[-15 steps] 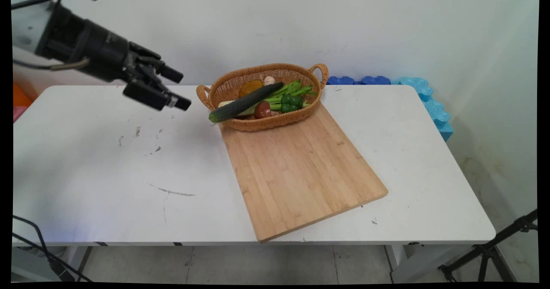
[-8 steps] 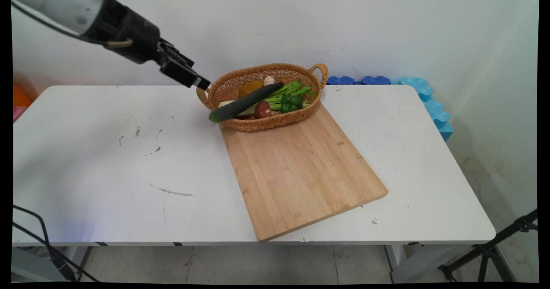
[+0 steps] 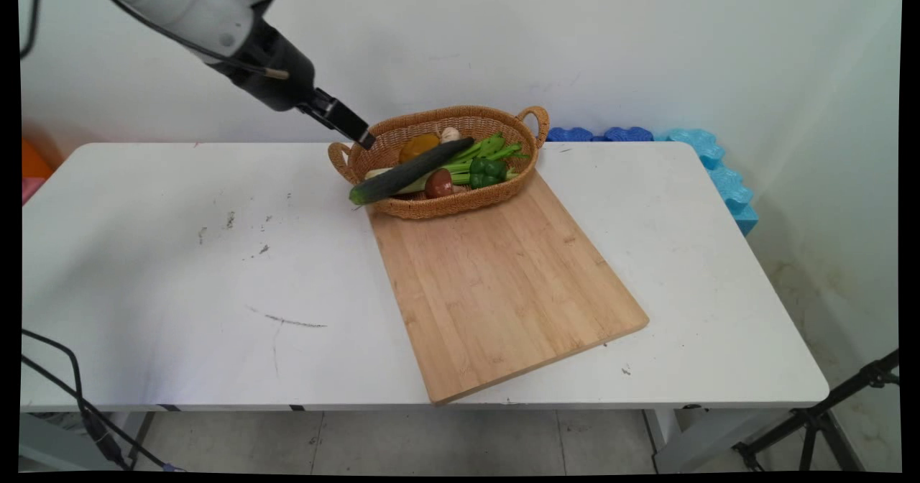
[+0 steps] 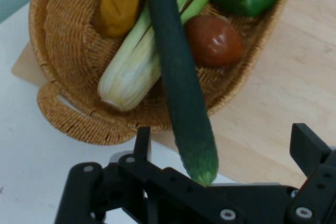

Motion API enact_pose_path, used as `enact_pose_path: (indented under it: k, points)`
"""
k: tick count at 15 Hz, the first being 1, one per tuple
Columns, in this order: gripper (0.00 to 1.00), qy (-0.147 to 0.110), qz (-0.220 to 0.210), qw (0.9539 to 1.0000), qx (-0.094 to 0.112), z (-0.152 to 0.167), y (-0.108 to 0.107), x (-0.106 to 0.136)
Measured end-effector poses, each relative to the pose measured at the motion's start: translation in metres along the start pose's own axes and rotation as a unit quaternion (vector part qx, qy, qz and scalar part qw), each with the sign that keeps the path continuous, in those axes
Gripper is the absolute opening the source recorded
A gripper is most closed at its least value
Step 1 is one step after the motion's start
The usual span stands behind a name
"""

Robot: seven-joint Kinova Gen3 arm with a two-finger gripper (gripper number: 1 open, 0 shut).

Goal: Pick up the cucumber from the vegetable basket

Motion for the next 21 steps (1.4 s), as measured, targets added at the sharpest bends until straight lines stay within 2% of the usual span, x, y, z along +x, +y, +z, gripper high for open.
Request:
enact_pose_path:
  k: [5,10,15,21]
  points:
    - [1.00,-0.028,-0.043,0.9984,0.023,0.035,0.000,0.015]
    - [1.00,-0.055,-0.074,0.9949,0.041,0.079,-0.004,0.029]
    - [1.00,-0.073,-0.089,0.9921,0.048,0.117,-0.006,0.039]
    - [1.00,-0.086,-0.097,0.9905,0.048,0.148,-0.006,0.045]
